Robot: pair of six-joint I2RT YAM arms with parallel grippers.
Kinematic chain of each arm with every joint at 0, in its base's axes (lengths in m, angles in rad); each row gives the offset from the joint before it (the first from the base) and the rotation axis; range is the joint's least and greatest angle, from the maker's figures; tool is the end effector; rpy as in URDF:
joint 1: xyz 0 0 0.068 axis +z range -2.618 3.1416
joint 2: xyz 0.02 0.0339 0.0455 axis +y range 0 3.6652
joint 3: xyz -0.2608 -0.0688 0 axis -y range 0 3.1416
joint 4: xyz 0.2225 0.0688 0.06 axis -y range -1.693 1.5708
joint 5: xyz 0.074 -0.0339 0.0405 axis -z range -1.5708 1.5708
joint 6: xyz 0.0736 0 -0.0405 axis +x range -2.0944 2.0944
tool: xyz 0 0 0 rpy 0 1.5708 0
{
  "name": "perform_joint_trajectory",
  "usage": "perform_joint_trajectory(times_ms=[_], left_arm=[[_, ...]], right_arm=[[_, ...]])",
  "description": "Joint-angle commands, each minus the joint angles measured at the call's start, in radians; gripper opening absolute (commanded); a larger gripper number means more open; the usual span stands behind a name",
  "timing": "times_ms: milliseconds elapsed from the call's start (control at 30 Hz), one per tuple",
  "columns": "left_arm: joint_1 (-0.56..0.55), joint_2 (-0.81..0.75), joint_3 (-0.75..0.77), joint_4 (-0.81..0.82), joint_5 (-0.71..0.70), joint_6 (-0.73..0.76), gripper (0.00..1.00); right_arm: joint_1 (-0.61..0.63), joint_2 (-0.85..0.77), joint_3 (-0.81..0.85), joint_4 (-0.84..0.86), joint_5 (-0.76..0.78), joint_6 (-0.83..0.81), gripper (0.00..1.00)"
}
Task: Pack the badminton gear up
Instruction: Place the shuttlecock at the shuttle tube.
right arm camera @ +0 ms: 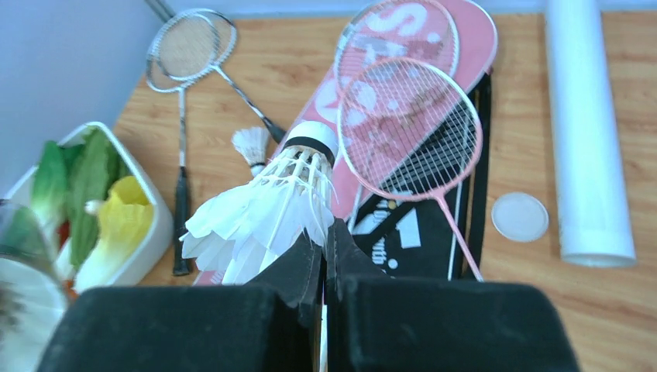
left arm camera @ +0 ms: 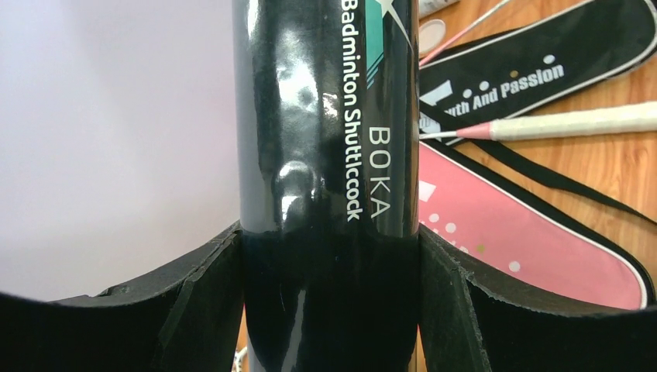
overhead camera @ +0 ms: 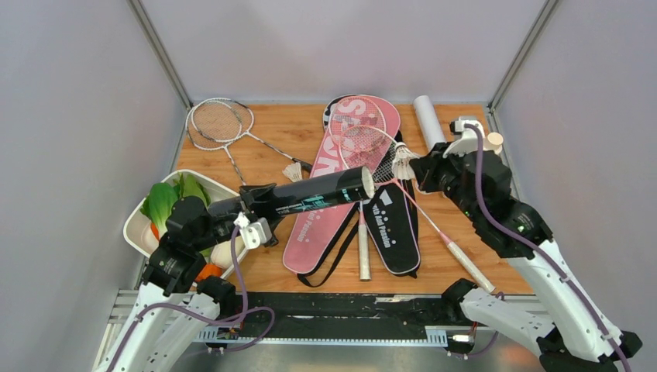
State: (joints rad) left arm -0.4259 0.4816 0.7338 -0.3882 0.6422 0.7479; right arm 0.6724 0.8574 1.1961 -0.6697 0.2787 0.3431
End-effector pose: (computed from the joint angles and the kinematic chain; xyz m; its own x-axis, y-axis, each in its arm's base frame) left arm 0.0920 -0.0902 0.3299 0.5020 0.3703 -0.7816 0.7227 0.3168 0.6143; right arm 0.1504 0.0939 0.3942 -0.3724 0.1169 -0.9207 -0.2867 0.9290 0.2340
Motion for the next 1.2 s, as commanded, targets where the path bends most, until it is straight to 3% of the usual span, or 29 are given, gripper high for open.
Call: perform_joint_trajectory(times_ms=[0, 200, 733, 1167], left_arm=[[-0.002, -0.032, 0.032, -0.051, 0.08, 0.122, 0.17], [-0.002, -0.043, 0.054, -0.113, 0.097, 0.161, 0.18], [-0.002, -0.058, 0.117, -0.311, 0.046, 0.303, 0.17], [-0.001, -0.09, 0.125, -0.302, 0.123, 0.279, 0.18]], right_arm=[[-0.09, -0.012, 0.095, 0.012, -0.366, -0.087, 0.0], [-0.094, -0.039, 0.155, -0.039, -0.545, -0.043, 0.0], [-0.094, -0.157, 0.161, -0.25, -0.781, -0.014, 0.02], [-0.094, -0.135, 0.059, -0.151, -1.043, 0.027, 0.05]])
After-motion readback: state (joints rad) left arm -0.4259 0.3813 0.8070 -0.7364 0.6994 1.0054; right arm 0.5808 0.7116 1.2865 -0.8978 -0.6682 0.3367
